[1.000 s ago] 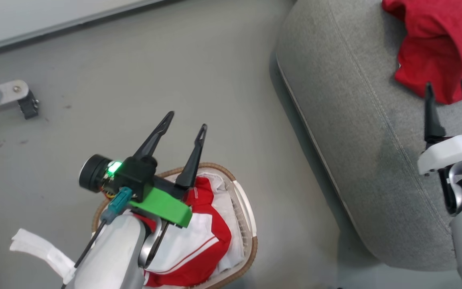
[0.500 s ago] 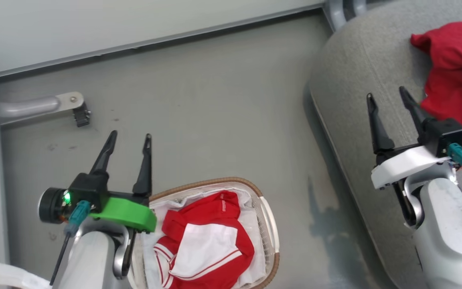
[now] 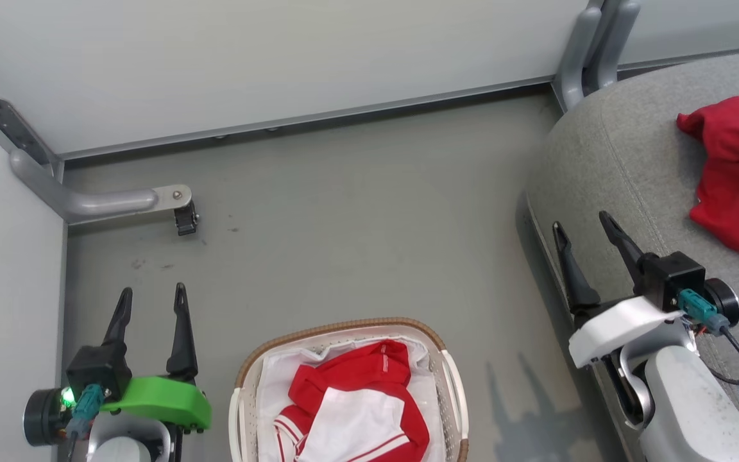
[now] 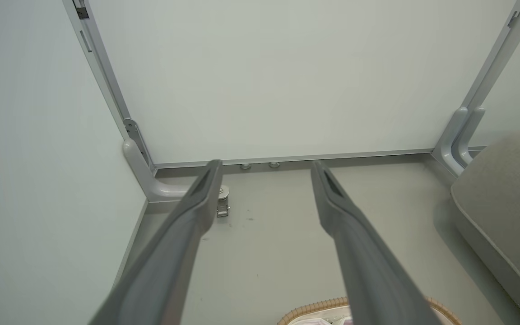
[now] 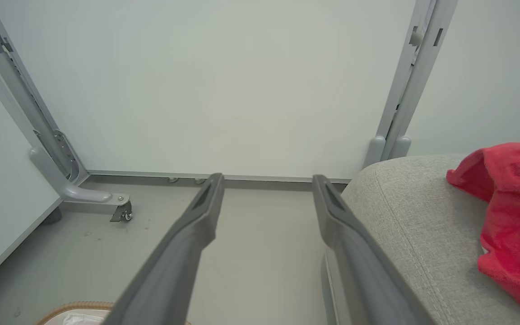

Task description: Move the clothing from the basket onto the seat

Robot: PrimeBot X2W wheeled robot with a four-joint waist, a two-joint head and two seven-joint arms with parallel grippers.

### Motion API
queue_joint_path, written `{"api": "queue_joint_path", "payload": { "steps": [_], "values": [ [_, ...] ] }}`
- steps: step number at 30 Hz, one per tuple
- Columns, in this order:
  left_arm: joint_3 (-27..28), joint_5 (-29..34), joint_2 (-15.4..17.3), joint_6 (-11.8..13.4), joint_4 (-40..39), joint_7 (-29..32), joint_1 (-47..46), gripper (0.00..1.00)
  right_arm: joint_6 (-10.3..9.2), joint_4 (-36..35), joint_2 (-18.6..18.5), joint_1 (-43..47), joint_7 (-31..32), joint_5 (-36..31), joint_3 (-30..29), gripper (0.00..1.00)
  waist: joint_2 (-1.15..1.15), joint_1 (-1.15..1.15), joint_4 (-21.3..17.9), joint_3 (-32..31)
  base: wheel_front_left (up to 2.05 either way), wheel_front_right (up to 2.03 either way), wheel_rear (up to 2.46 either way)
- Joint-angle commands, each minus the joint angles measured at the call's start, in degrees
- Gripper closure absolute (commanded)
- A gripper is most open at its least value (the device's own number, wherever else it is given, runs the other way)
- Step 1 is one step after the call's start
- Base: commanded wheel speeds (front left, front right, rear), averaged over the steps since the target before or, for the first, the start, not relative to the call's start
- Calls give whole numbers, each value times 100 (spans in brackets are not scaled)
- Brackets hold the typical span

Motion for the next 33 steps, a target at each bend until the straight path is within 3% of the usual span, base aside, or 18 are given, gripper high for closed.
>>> {"api": "queue_joint_path", "payload": {
  "steps": [1, 13, 18, 33],
  "values": [
    [43, 18, -3, 8, -12, 3, 185, 0, -8, 8, -38, 177, -12, 44, 20, 0, 0, 0, 72, -231, 0, 0, 0],
    [55, -247, -6, 128, -127, 3, 864, 0, -8, 116, -30, 740, -12, 125, 182, 0, 0, 0, -17, -673, 0, 0, 0],
    [-42, -286, -4, 53, -60, 3, 868, 0, -8, 184, -36, 748, -12, 158, 250, 0, 0, 0, -84, -627, 0, 0, 0],
    [-801, -756, 1, -127, 857, 3, -40, 0, -8, 11, -34, -18, -12, 366, 528, 0, 0, 0, -581, 575, 0, 0, 0]
  ]
}}
